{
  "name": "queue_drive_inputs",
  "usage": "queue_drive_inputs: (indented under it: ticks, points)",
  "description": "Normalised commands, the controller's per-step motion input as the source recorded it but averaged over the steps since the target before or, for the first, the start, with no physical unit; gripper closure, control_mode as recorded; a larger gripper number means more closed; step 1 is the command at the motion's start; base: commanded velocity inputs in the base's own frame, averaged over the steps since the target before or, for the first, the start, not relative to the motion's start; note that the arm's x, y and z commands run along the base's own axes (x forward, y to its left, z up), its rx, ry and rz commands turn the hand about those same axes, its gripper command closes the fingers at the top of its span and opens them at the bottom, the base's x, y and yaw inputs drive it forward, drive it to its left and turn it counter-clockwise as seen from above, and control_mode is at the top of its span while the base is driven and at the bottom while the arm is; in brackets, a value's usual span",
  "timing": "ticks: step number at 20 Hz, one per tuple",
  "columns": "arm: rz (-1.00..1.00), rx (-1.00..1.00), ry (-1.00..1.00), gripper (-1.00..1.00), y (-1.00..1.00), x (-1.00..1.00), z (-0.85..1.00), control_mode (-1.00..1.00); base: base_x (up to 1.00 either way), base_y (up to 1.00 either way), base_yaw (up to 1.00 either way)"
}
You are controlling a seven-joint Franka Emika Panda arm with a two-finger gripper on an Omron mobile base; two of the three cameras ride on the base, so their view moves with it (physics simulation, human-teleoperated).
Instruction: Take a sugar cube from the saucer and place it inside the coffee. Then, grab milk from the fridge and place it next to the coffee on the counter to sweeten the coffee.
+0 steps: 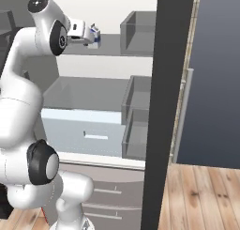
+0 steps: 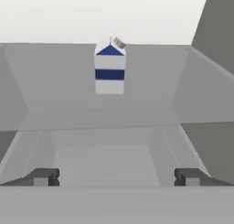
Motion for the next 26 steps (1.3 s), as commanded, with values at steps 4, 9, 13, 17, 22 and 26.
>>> queue_drive_inputs:
  ticks: [4, 9, 13, 17, 22, 26]
  points:
    - [0.00, 0.04, 0.04, -1.00, 0.00, 0.49, -0.10, -1.00, 0.00, 0.00, 0.00]
    - [0.00, 0.01, 0.00, -1.00, 0.00, 0.50, -0.17, -1.00, 0.00, 0.00, 0.00]
    - [0.00, 0.00, 0.00, -1.00, 0.00, 0.53, -0.21, -1.00, 0.00, 0.00, 0.00]
    - [0.00, 0.00, 0.00, -1.00, 0.00, 0.59, -0.10, -1.00, 0.00, 0.00, 0.00]
    - [0.00, 0.02, 0.00, -1.00, 0.00, 0.51, 0.00, -1.00, 0.00, 0.00, 0.00]
    - [0.00, 0.00, 0.00, -1.00, 0.00, 0.39, 0.00, -1.00, 0.00, 0.00, 0.00]
